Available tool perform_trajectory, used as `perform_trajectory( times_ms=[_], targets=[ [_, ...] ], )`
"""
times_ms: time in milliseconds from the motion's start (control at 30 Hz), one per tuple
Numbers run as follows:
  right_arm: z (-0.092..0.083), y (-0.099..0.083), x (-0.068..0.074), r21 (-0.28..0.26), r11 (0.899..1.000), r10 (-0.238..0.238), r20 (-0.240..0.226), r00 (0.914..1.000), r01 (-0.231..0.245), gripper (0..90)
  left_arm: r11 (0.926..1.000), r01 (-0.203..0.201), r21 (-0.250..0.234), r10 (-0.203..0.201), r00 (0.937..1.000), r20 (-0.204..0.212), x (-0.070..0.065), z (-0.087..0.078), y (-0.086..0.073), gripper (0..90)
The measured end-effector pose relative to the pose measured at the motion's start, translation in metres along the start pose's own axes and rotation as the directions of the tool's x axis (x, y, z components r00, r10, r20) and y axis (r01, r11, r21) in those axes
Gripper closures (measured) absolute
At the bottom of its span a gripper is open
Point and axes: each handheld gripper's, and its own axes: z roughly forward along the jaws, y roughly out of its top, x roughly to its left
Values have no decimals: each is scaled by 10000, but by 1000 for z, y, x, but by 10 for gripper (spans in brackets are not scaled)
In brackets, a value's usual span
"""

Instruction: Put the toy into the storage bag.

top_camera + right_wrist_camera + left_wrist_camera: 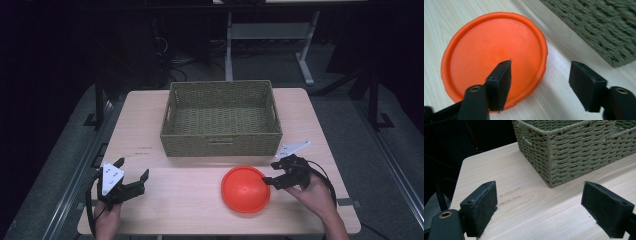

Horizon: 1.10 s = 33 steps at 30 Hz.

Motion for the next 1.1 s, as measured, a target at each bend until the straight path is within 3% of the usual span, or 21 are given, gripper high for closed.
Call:
perform_trajectory(
  times_ms=[200,500,733,1100],
  targets=[
    [15,6,-4,525,9977,441,-43,9990,-438,401,10000,-64,20,64,10000,31,-1,0,0,128],
    [28,12,-3,873,9947,554,-200,9983,-535,493,9997,-224,75,224,9997,-20,-1,0,0,128],
    [30,11,-8,995,9901,1038,-433,9937,-991,547,9997,-225,73,225,9997,-61,-1,0,1,128],
    [35,9,-13,1293,9836,1332,-525,9897,-1255,584,9996,-290,60,291,9996,-72,-2,0,1,128]
  ],
)
